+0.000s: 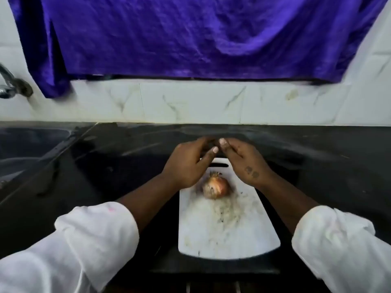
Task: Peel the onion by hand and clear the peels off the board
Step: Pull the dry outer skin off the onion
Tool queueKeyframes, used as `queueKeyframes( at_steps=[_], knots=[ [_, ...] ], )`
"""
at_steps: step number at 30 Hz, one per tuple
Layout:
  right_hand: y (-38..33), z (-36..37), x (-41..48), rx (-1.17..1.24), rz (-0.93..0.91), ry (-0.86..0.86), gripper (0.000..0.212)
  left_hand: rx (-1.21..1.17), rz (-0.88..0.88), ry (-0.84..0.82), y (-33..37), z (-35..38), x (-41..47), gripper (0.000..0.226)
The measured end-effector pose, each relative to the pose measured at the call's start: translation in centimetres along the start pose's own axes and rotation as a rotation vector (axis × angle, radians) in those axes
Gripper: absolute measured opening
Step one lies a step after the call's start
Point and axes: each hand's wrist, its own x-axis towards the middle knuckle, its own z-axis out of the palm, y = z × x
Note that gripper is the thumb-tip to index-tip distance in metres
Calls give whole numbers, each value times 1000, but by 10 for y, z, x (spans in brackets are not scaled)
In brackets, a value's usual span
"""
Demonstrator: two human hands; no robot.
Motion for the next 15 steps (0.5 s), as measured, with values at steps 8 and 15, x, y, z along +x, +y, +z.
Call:
queueKeyframes(
  at_steps=[8, 15],
  knots=[
    [1, 0, -56, -115, 83, 73, 45, 307, 41, -316, 12, 14, -36, 78],
    [7, 0, -54, 139, 71, 134, 32, -232, 67, -185, 18, 22, -24, 43]
  ],
)
